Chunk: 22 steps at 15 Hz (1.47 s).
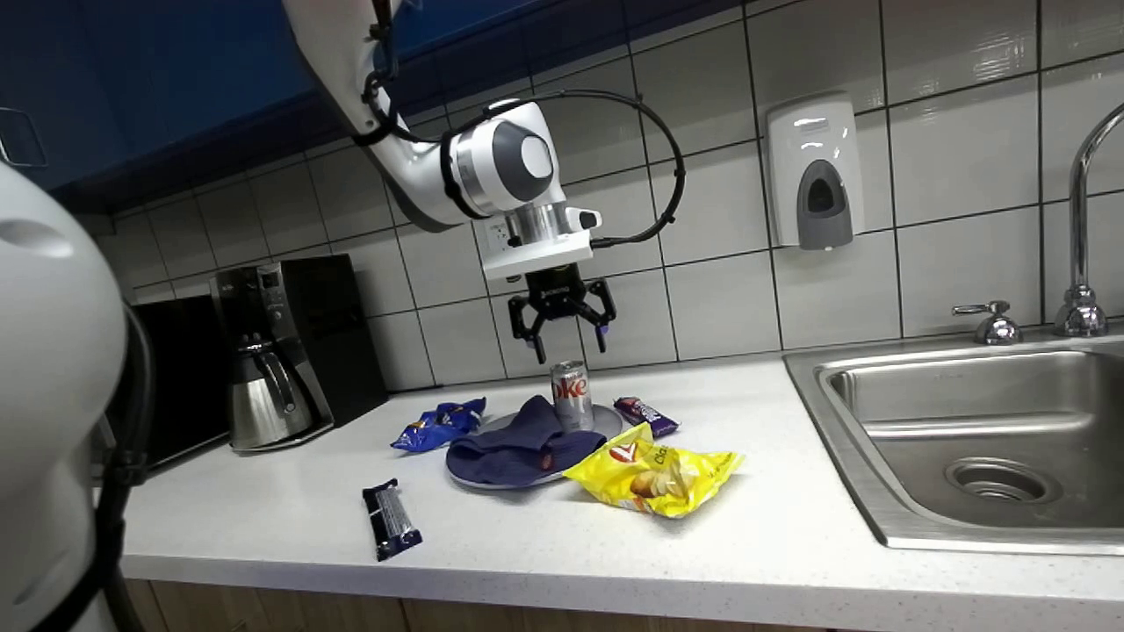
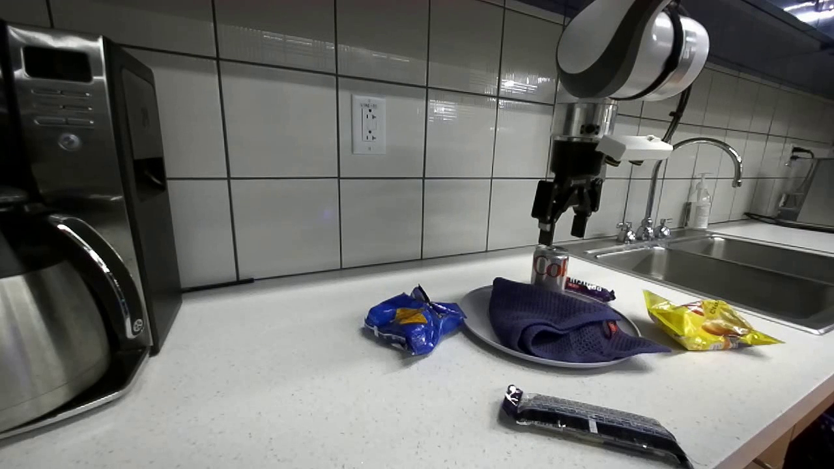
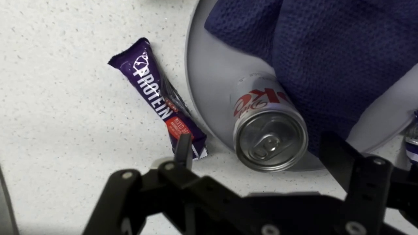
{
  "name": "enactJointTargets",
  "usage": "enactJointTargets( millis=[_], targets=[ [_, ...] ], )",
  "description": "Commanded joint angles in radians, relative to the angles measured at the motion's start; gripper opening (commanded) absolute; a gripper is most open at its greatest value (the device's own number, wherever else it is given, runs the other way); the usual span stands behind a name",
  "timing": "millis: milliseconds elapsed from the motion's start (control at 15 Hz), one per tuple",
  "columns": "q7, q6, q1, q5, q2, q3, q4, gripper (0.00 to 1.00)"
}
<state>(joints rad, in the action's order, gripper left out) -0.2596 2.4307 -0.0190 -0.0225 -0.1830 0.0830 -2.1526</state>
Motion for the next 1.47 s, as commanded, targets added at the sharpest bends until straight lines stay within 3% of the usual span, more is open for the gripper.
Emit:
enactJointTargets(
  millis=[0,1133,1400],
  targets=[
    [-0.024,-0.023,0.035,0.014,-0.056,-0.035,0.069,1.00],
    [0.007,-0.003,0.031,-0.009,-0.060,-0.043,0.043,1.00],
    [0.001,0.040,0.039,0.030,-0.079,-0.054,0.038,1.00]
  ],
)
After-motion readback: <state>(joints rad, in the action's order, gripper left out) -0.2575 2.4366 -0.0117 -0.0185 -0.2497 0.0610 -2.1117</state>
